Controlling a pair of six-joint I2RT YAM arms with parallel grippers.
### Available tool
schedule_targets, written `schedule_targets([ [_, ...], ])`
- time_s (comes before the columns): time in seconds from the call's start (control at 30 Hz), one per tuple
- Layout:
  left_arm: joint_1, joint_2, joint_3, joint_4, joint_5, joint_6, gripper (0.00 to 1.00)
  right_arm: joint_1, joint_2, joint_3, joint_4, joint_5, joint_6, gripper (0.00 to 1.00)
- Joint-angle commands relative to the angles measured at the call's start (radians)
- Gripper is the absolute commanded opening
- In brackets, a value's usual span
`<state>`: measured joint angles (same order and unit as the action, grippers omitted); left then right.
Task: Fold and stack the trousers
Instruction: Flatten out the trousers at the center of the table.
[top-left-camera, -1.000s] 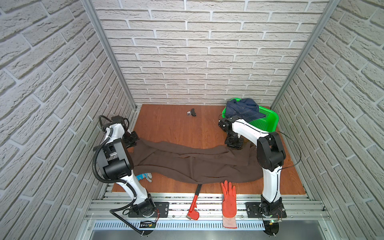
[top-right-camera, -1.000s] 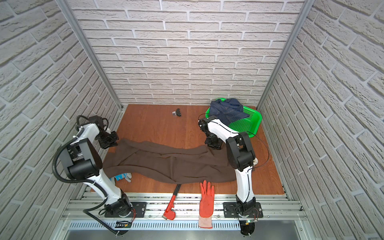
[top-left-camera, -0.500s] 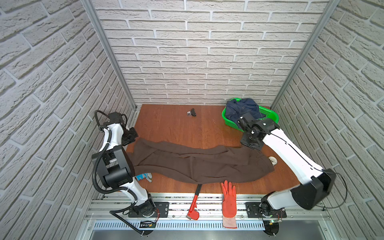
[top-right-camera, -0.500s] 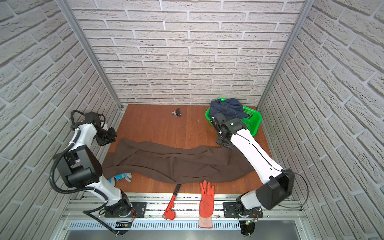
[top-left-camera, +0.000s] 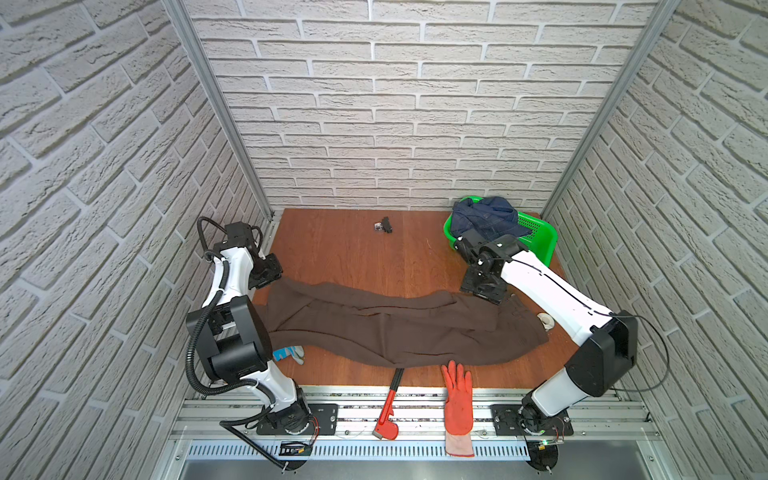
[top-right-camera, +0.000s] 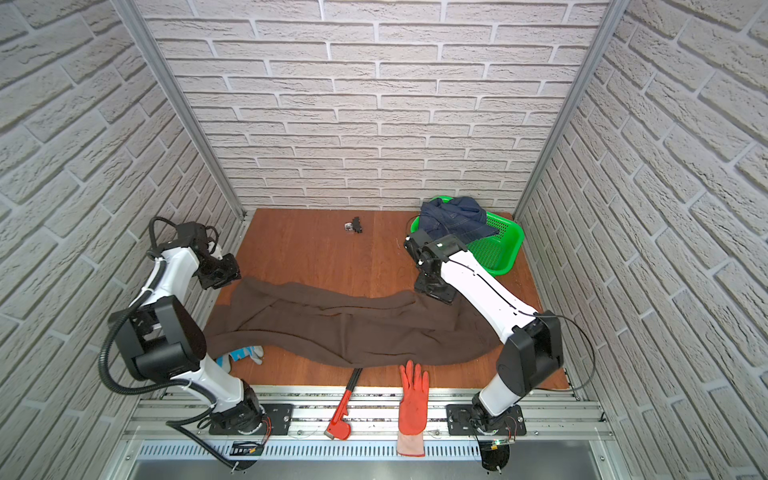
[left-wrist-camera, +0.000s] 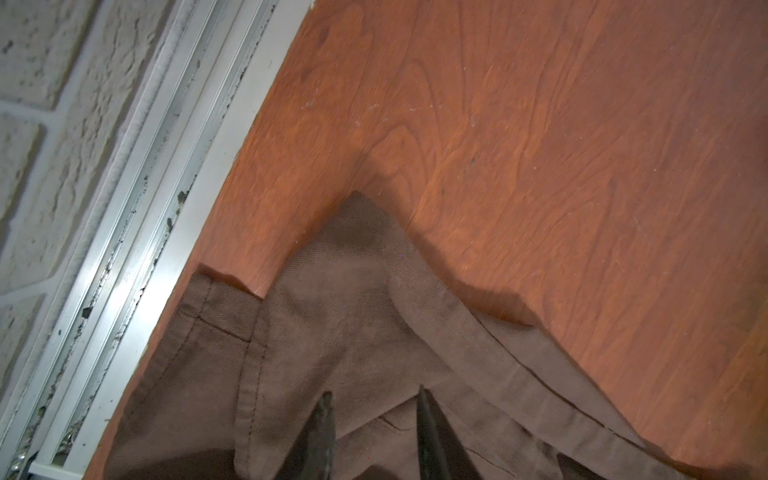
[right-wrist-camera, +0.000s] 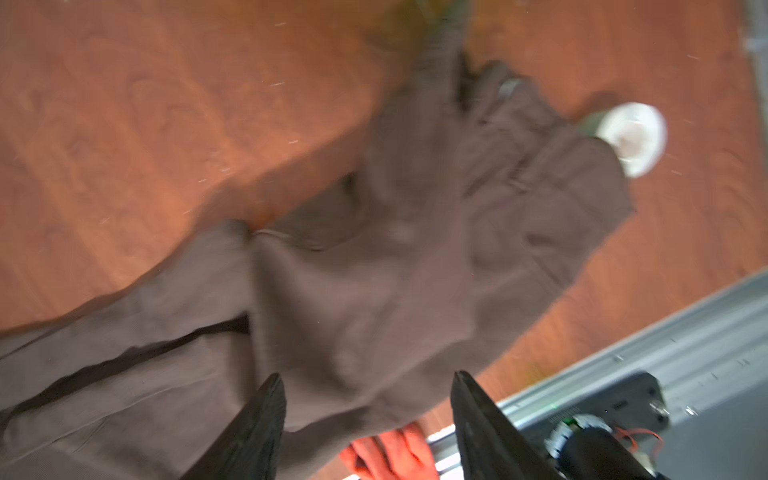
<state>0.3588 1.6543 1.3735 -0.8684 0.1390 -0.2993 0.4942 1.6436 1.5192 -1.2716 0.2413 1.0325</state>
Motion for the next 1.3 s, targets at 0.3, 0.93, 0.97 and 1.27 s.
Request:
schedule_targets([
  [0.3, 0.000, -0.039, -0.021, -0.010, 0.004, 0.008, 0.40, 0.086, 0.012, -0.123, -0.008, 0.018, 0.080, 0.35],
  [0.93, -0.003, -0.051, -0.010, -0.010, 0.007, 0.005, 0.35, 0.270, -0.428, -0.628, -0.192, 0.012, 0.427, 0.55],
  [0.97, -0.006, -0.051, -0.010, -0.010, 0.006, 0.005, 0.35, 0.269, -0.413, -0.572, -0.225, 0.052, 0.418, 0.58],
  [1.27, -0.004, -0.063, -0.017, -0.009, 0.002, 0.006, 0.37, 0.155, -0.180, -0.127, -0.297, 0.305, 0.258, 0.66],
])
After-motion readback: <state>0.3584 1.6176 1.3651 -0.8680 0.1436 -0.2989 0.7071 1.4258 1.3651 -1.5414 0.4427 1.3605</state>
